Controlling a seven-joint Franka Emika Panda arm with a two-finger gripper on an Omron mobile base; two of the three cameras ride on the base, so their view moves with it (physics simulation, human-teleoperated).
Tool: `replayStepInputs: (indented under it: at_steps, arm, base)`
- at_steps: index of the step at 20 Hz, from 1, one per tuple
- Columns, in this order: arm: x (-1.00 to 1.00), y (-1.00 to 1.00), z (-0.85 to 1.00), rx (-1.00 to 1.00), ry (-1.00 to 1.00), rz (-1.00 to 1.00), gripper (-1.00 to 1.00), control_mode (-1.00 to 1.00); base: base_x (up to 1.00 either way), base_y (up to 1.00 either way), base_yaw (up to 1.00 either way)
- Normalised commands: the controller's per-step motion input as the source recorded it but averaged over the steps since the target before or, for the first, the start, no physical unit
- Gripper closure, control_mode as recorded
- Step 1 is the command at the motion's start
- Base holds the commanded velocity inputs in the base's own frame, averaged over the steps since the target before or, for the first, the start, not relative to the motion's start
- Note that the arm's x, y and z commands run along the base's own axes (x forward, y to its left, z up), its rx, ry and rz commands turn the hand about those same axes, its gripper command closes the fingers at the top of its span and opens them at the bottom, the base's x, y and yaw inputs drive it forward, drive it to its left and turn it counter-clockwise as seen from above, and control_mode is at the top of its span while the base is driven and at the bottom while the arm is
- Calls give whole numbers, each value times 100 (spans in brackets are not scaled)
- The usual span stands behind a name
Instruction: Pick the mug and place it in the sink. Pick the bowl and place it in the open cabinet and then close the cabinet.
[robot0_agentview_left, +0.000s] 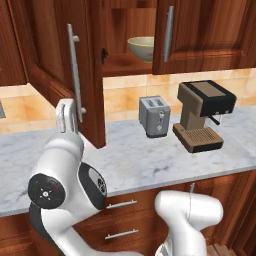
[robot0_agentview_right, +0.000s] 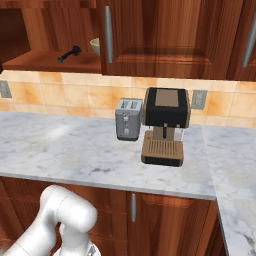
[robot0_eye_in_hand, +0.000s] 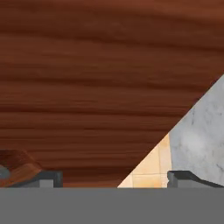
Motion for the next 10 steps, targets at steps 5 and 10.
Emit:
replayStepInputs:
  at_steps: [5,10]
  arm:
    - [75,-16,20,20,0,0,-100,-100]
    - [80,-8,19,17,0,0,-100,-100]
  base:
    - [0,0,0]
    - [0,0,0]
